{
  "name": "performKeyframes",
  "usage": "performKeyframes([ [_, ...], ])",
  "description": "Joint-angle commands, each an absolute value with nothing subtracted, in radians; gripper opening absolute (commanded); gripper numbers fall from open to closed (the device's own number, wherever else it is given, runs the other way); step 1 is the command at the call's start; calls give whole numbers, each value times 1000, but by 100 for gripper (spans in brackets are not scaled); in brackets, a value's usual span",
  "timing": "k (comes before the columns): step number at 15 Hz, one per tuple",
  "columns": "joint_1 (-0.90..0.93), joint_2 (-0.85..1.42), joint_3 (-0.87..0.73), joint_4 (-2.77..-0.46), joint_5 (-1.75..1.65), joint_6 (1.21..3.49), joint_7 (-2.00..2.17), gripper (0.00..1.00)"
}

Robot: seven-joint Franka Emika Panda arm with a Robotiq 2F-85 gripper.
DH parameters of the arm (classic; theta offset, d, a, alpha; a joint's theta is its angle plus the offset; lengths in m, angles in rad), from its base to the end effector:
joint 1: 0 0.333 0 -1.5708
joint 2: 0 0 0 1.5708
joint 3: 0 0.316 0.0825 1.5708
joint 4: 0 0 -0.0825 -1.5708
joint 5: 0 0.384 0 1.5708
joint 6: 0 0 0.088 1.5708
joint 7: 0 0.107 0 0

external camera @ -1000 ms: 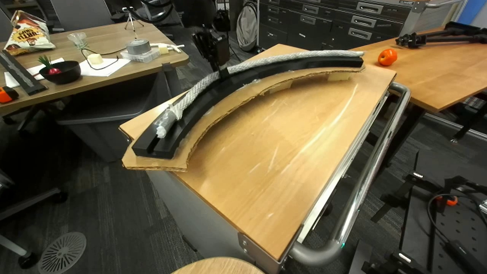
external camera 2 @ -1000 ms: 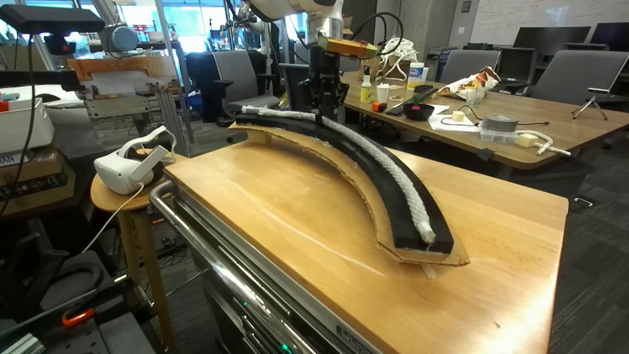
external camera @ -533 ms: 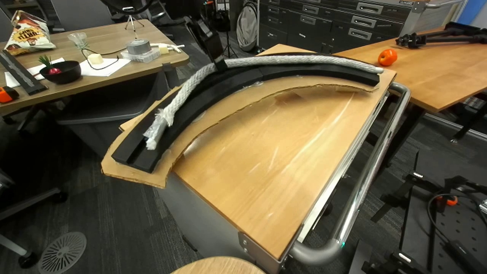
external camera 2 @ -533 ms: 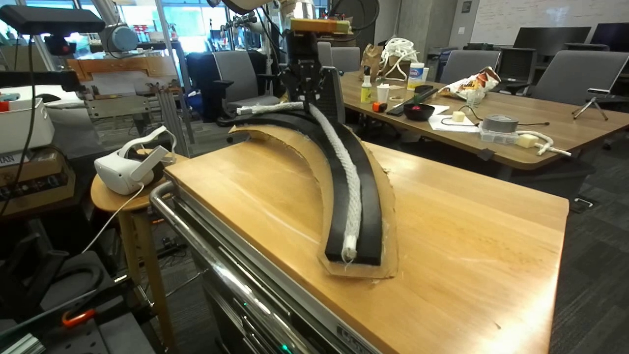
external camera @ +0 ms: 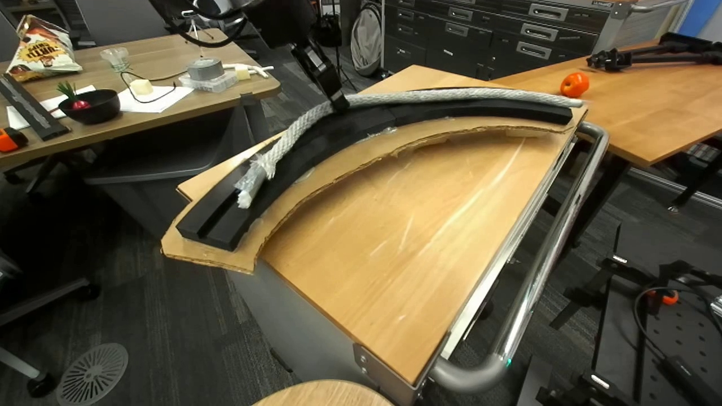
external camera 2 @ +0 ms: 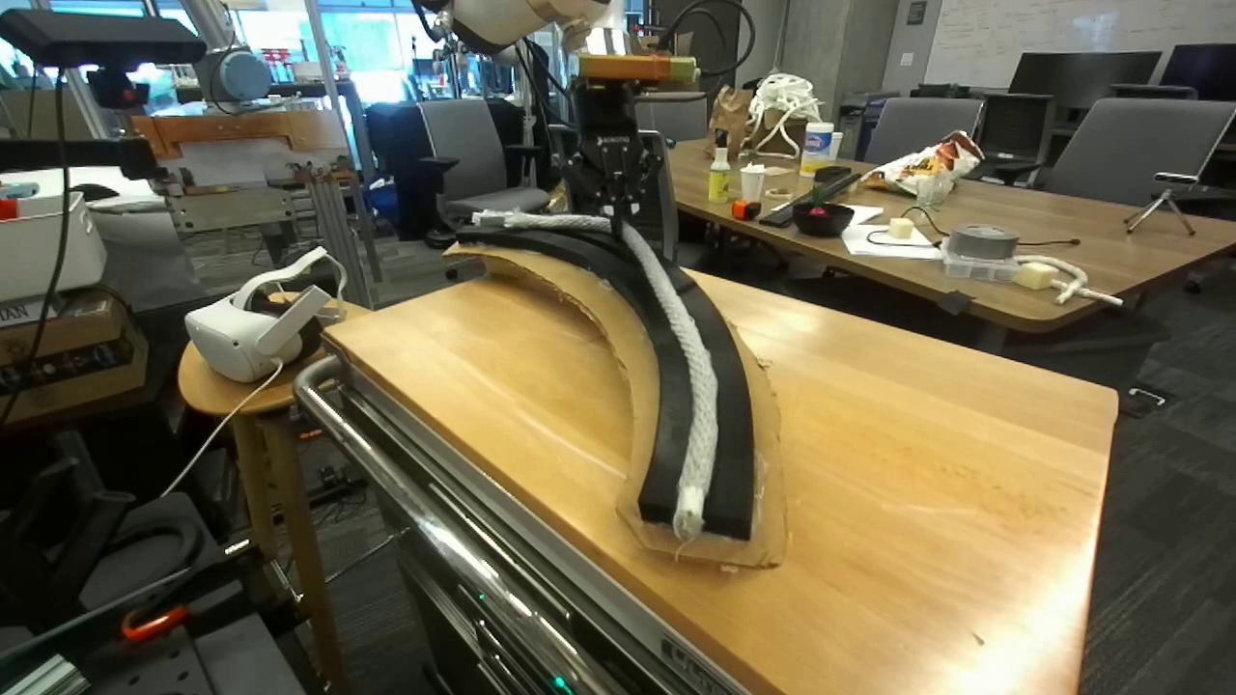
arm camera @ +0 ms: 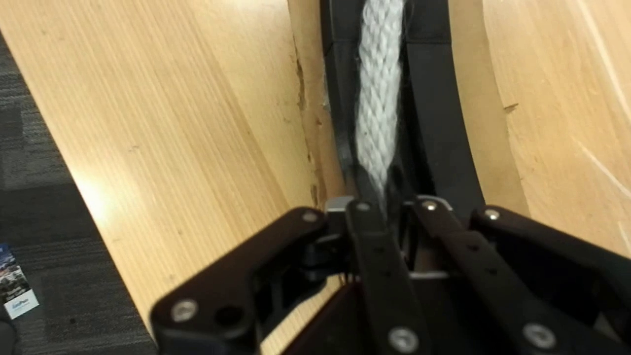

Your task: Move the rope off the object and onto the table

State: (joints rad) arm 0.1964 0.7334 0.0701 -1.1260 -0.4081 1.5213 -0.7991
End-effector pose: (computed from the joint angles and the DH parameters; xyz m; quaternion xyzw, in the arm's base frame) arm 0.7037 0.1317 0.3597 0.8259 0.5092 -0.2059 0.1273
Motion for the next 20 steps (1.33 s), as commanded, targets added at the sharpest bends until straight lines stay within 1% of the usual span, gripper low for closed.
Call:
performKeyframes([
  [1,185,756,59,-1105,-418,1505,-772,7],
  [5,163,756,64,-1113,-408,1524,-779,7],
  [11,156,564,104,-1364,-396,1735,-775,7],
  [15,132,478,161,-1489,-300,1718,-836,7],
  [17,110,466,185,-1535,-206,1713,-876,7],
  [20,99,474,177,-1594,-91,1656,-805,7],
])
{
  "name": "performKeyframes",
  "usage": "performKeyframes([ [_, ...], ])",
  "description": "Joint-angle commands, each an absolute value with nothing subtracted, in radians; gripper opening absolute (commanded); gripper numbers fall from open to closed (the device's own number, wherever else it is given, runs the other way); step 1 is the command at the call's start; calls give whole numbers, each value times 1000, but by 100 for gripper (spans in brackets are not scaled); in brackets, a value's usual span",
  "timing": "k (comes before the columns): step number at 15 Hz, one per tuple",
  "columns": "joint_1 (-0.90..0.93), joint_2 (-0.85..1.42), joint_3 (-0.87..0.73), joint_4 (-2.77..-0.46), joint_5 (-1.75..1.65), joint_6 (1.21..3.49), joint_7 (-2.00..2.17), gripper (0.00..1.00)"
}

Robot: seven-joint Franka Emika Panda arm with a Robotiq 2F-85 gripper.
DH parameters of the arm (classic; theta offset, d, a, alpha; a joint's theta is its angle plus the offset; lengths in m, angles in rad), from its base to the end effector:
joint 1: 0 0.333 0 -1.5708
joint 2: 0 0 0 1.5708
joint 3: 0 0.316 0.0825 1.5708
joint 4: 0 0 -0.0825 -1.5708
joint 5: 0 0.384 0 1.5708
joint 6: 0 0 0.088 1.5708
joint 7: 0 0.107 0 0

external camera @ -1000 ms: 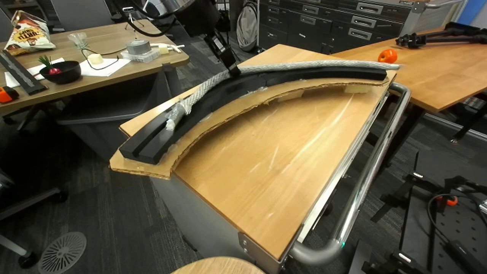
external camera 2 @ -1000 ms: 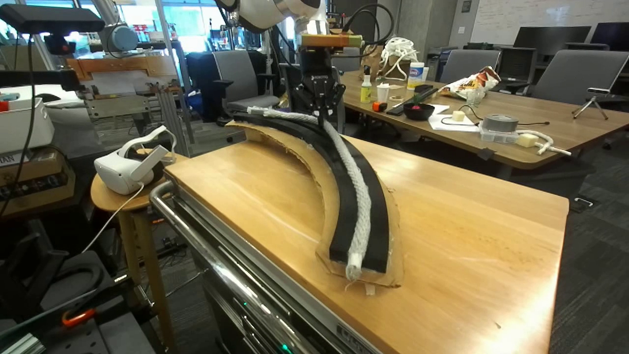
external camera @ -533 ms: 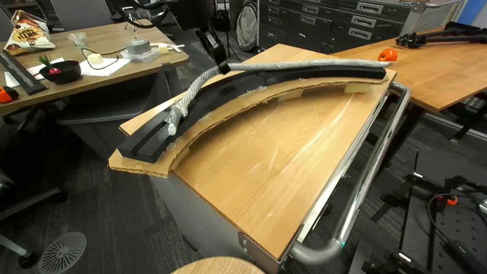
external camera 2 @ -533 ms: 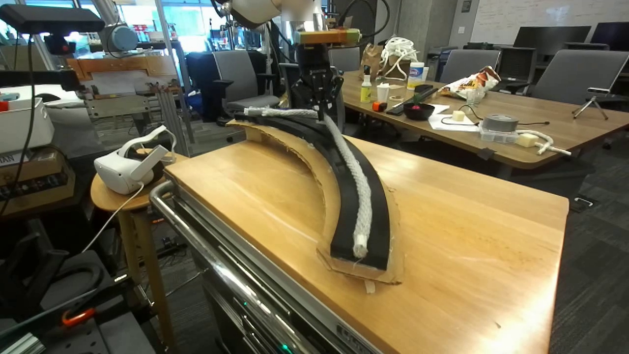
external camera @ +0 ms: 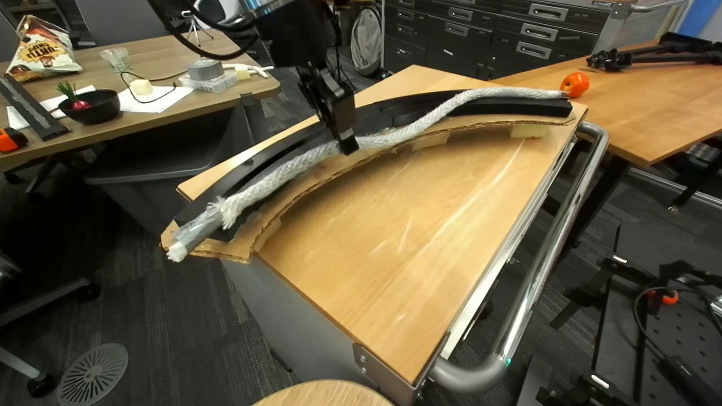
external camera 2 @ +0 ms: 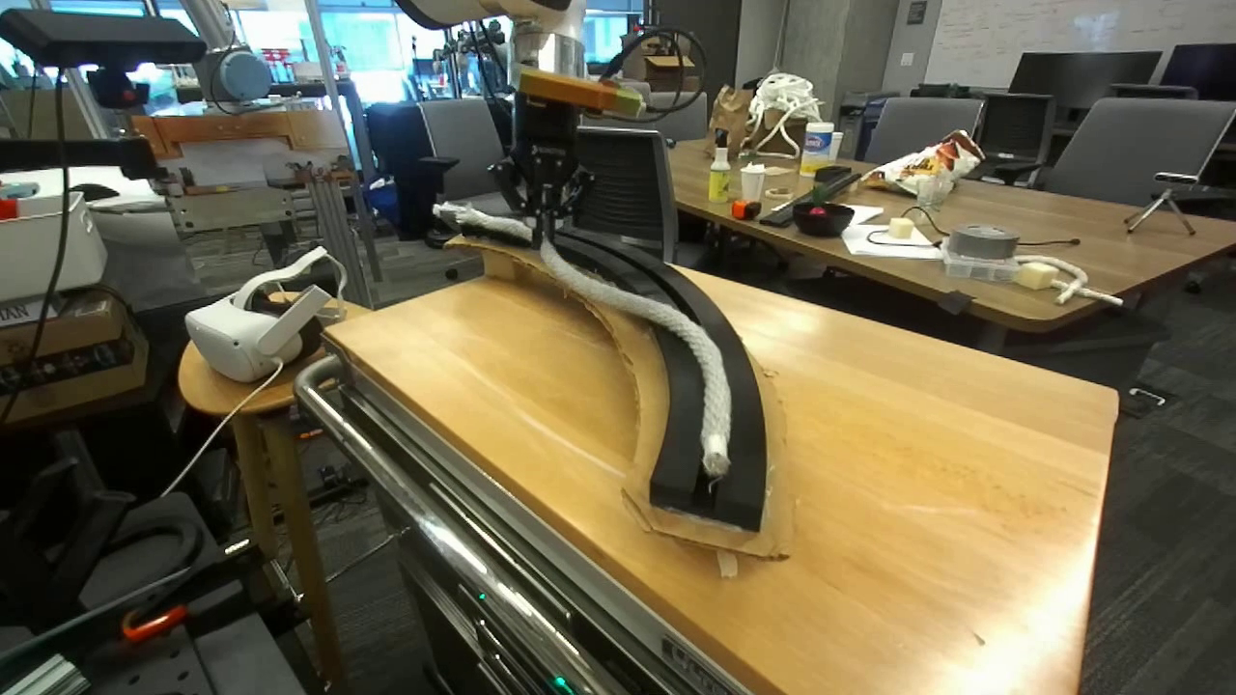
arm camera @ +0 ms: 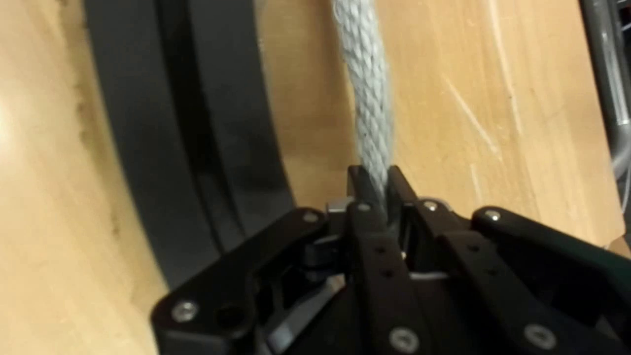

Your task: Move the rope off the object and onto the table

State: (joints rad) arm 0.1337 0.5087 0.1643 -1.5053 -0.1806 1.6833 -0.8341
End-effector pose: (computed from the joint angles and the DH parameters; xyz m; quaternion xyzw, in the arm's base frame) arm 0.6373 0.1618 0.3526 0.8209 0.5462 -0.1669 0.0018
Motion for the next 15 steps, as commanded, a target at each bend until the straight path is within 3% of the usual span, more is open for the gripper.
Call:
performKeyframes([
  [1,95,469,172,-1621,-64,1642,-776,7],
  [5,85,457,160,-1702,-12,1612,-647,7],
  [11,151,318,160,-1878,-238,1697,-436,8],
  [13,176,258,168,-1934,-306,1708,-372,36],
  [15,204,232,183,-1935,-394,1674,-385,50],
])
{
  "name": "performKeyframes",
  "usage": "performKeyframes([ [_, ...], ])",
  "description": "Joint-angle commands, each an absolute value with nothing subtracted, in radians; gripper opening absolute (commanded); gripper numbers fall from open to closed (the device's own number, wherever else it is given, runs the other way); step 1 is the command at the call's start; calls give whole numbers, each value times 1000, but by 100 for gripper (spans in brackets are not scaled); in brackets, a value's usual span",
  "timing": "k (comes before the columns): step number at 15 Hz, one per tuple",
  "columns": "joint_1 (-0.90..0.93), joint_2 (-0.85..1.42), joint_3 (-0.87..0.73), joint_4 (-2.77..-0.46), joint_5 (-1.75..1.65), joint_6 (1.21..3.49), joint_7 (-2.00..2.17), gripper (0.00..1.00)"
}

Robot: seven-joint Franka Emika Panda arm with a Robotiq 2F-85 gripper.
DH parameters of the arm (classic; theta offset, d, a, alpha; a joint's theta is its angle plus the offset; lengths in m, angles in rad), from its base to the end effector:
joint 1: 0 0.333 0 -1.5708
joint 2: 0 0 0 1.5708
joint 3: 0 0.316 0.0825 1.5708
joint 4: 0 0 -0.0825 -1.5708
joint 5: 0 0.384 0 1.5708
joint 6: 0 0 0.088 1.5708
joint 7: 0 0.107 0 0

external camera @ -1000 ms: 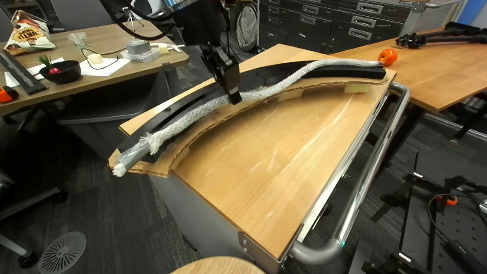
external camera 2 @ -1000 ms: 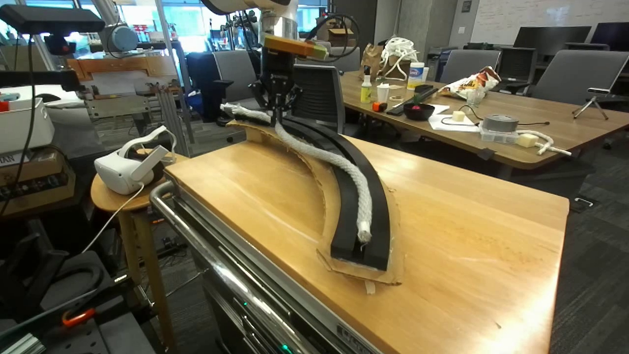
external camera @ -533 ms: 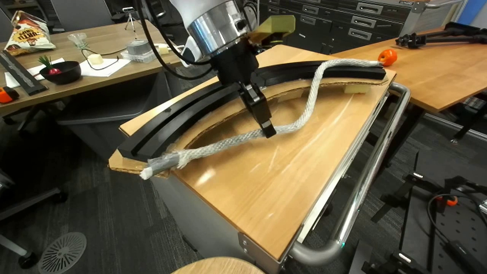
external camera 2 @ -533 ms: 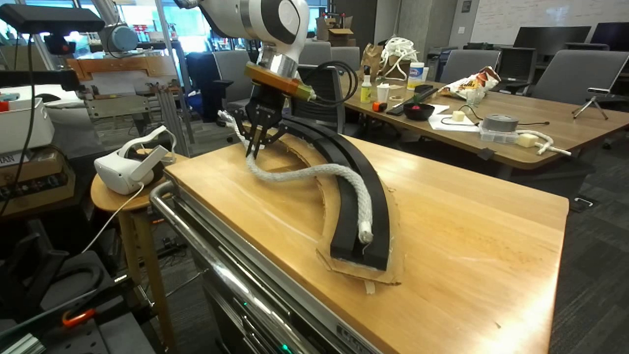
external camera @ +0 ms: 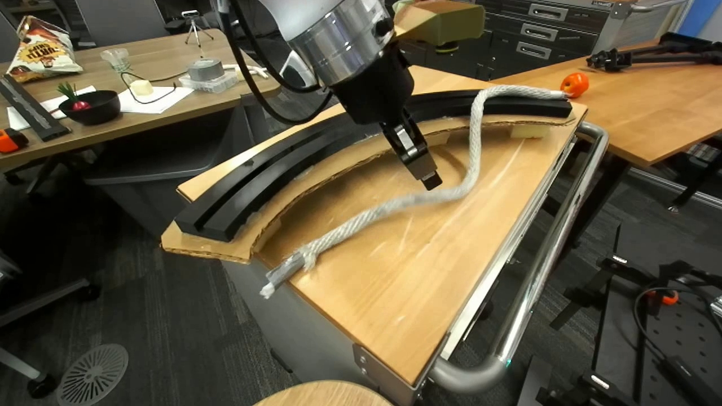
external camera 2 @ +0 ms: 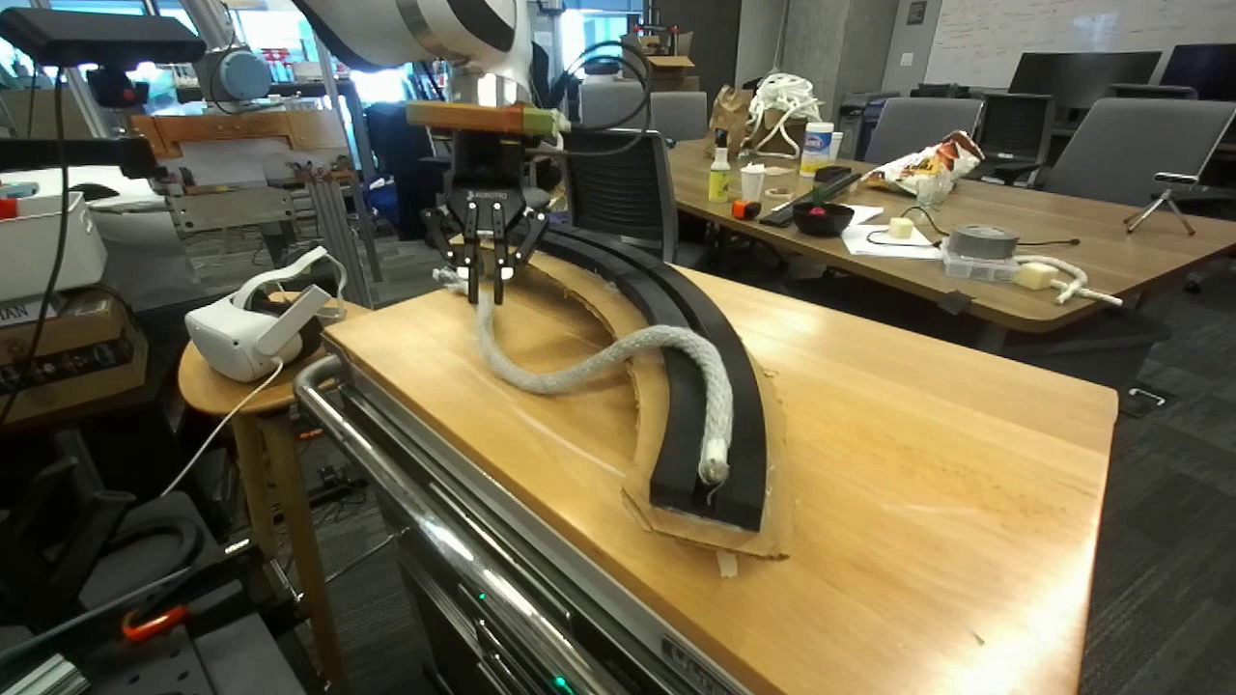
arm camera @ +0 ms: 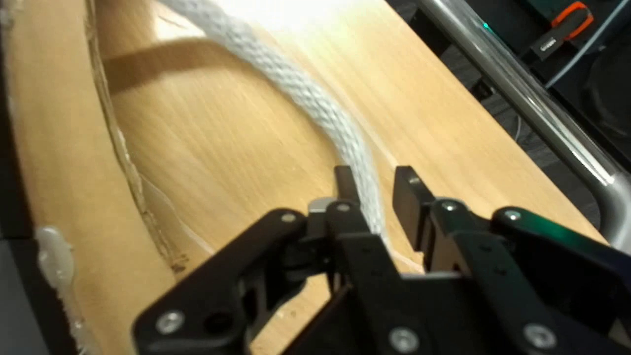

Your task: Move the rope off the object and onto the table

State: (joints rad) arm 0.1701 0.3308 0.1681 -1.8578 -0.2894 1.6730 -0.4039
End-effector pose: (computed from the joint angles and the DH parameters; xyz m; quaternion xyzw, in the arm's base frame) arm 0.5459 0.1580 0.3177 0.8764 0.3978 -0.2526 0.0996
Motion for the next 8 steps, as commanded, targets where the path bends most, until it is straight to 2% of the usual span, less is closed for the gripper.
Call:
performKeyframes([
  [1,211,234,185,-1914,-442,1658,-406,59],
  [2,192,283,185,-1888,-375,1667,-397,41],
  [4,206,260,190,-1894,-414,1664,-397,57],
  [5,207,257,190,-1894,-418,1663,-398,84],
  [6,220,254,195,-1908,-498,1616,-481,84],
  [8,216,232,191,-1950,-574,1604,-520,95],
])
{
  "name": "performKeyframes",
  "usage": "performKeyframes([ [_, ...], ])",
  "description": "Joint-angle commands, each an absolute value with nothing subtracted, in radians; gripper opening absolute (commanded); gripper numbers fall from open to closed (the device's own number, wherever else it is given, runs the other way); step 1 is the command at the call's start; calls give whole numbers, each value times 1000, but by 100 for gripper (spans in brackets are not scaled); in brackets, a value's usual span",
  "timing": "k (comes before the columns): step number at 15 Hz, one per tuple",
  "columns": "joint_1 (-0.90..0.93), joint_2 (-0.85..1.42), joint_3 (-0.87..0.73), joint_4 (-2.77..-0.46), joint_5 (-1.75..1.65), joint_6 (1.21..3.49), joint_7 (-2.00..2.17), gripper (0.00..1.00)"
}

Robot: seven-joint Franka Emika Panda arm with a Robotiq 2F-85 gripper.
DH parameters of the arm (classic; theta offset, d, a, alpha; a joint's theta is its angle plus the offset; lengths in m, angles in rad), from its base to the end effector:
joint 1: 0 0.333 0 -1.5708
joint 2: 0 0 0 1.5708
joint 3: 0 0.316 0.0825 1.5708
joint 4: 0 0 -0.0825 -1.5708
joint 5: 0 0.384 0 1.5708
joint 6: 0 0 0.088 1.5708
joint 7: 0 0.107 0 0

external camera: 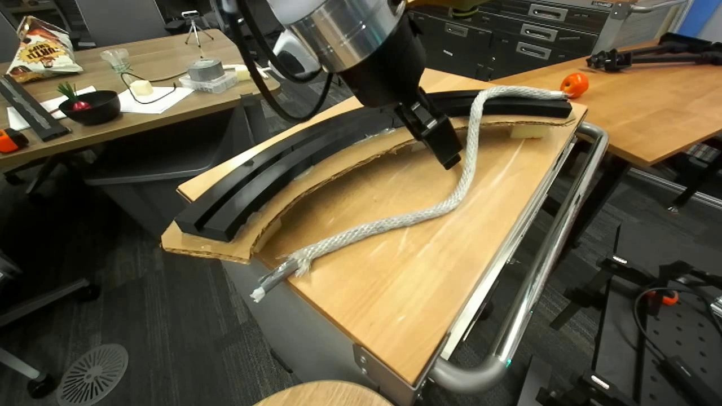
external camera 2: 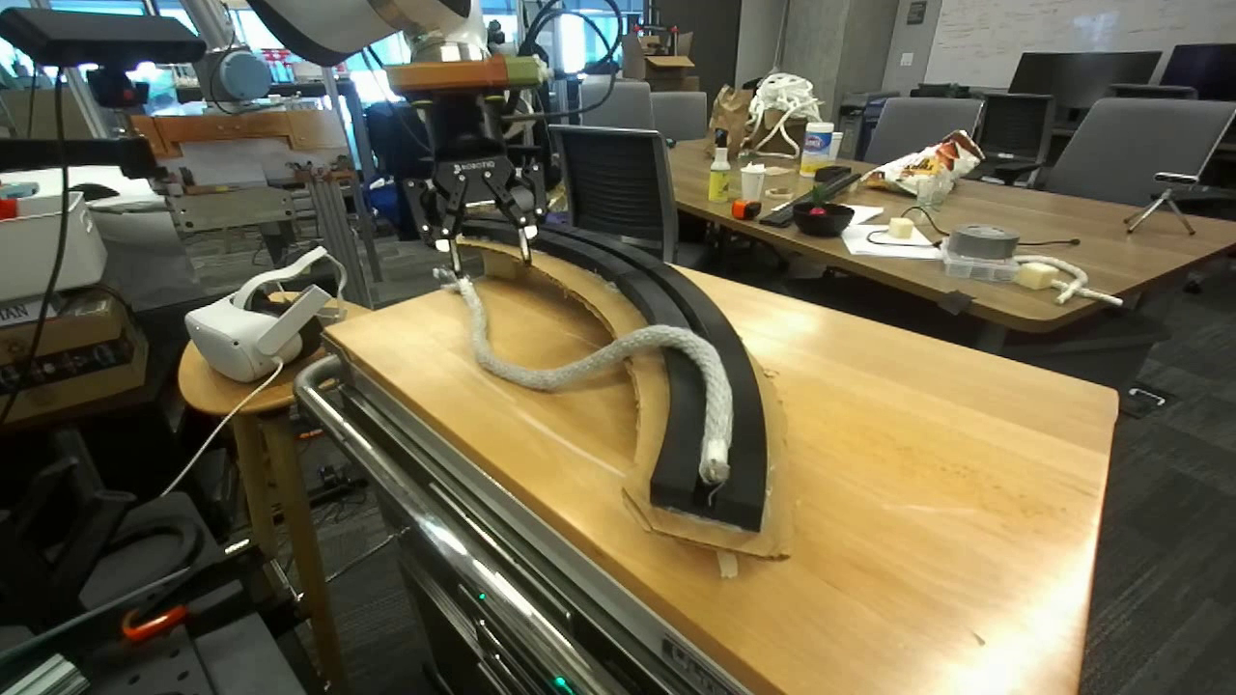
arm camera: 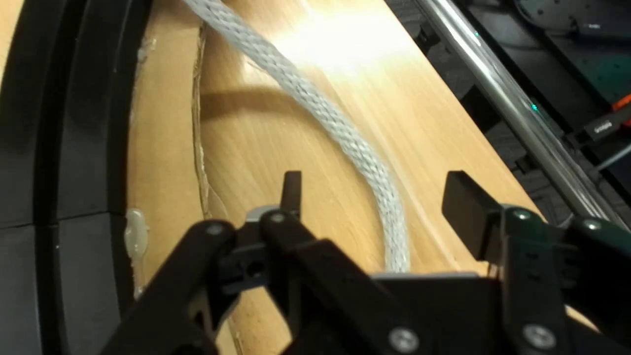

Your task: Move the rope off the object and onto the table

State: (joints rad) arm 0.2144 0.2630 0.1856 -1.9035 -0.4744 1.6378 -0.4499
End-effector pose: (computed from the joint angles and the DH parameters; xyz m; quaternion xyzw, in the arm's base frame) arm 0.5296 0.1696 0.3421 0.8275 0.4612 -0.2556 0.1927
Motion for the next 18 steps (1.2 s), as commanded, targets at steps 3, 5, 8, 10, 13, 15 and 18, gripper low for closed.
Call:
performKeyframes([
  [3,199,217,188,-1984,-717,1641,-617,100],
  [5,198,259,194,-1949,-691,1635,-583,100],
  [8,185,254,191,-1951,-725,1665,-633,100],
  [10,169,204,193,-2005,-729,1757,-645,100],
  [13,141,79,186,-2158,-708,1933,-584,100],
  [15,113,5,169,-2264,-674,2058,-548,100],
  [18,75,-84,122,-2433,-597,2255,-528,100],
])
